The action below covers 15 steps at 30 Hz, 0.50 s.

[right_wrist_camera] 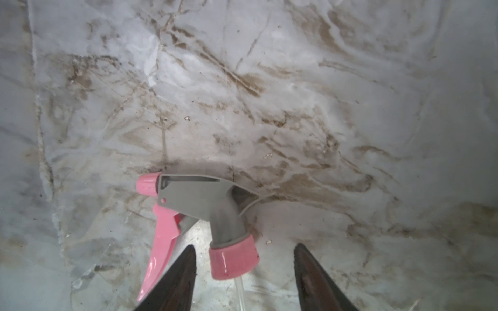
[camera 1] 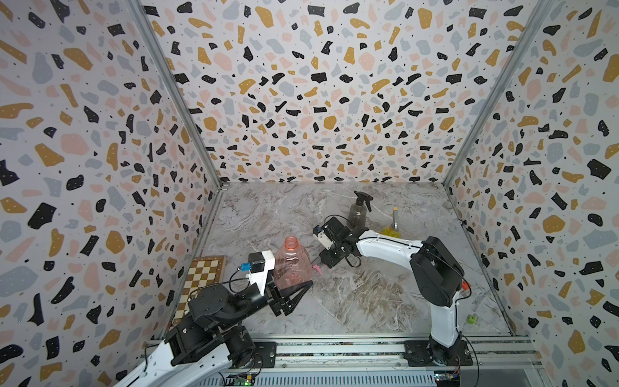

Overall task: Attach spray nozzles to spray bottles
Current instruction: Pick up the spray nozzle from the center of the board.

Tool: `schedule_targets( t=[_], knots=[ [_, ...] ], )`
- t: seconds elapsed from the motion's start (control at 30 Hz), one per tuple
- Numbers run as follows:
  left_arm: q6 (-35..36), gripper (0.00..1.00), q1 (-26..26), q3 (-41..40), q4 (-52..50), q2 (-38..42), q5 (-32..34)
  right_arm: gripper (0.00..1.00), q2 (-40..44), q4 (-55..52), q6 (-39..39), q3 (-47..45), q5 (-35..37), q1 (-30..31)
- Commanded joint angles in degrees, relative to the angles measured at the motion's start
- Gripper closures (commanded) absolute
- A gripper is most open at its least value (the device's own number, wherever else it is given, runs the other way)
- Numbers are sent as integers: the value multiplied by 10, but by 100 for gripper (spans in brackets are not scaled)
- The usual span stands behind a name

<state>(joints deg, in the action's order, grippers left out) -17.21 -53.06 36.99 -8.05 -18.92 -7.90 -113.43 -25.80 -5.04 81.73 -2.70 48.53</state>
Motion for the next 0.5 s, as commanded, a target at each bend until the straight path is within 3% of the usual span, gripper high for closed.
schedule_targets(
  t=[0.0, 0.47],
  knots=[
    [10, 100, 2, -1, 12, 7, 7, 40, -7, -44, 18, 25, 28, 7],
    [12, 100, 2, -3, 12, 12, 9, 46, -58, -89, 41, 73, 69, 21]
  ],
)
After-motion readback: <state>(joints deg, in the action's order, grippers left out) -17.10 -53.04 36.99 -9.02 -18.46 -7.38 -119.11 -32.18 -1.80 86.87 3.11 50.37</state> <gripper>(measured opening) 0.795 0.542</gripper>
